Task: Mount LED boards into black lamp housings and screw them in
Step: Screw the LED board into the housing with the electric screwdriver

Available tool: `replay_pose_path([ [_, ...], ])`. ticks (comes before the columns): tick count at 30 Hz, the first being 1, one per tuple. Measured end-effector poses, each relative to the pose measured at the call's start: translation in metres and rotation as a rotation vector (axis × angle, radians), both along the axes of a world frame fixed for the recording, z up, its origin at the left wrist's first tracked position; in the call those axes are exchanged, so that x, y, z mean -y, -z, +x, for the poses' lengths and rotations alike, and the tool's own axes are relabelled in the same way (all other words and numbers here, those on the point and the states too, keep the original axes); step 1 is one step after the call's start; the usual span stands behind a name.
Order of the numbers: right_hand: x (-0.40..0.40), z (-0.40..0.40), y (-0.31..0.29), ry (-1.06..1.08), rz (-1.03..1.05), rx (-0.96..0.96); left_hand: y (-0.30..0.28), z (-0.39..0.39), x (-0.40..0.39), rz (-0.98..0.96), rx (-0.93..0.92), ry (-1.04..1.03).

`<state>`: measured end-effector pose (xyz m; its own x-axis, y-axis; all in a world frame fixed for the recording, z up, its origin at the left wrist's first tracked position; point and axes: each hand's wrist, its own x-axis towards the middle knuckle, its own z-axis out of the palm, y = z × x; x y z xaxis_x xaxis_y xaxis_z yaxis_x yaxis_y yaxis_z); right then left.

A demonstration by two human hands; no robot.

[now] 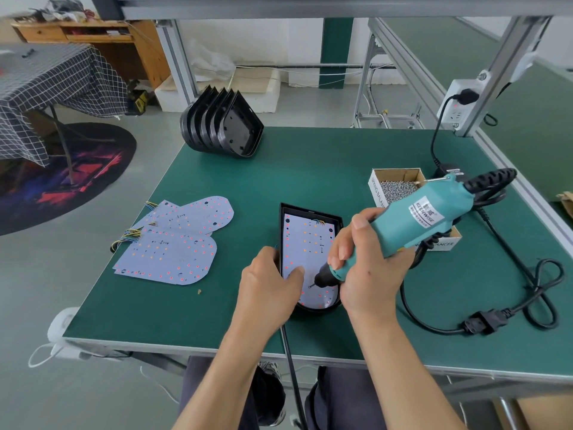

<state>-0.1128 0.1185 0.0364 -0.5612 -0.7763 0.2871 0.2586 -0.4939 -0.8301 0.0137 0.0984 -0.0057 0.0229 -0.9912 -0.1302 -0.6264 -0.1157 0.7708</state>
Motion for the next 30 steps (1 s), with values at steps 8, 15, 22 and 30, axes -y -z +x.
replay_pose_path([
  [8,-0.002,-0.007,0.0,-0.064,-0.037,-0.021,-0.001,0.0,0.0,0.0,0.004,0.009],
  [15,-0.013,-0.041,-0.017,0.007,-0.139,0.176,-0.008,0.007,-0.002,0.024,0.031,0.03],
  [22,-0.038,-0.087,0.0,0.055,-0.099,0.344,-0.047,-0.01,0.01,-0.346,-0.093,0.007],
  [30,-0.047,-0.091,0.01,0.1,-0.044,0.44,-0.076,-0.15,0.06,-0.511,0.173,0.661],
])
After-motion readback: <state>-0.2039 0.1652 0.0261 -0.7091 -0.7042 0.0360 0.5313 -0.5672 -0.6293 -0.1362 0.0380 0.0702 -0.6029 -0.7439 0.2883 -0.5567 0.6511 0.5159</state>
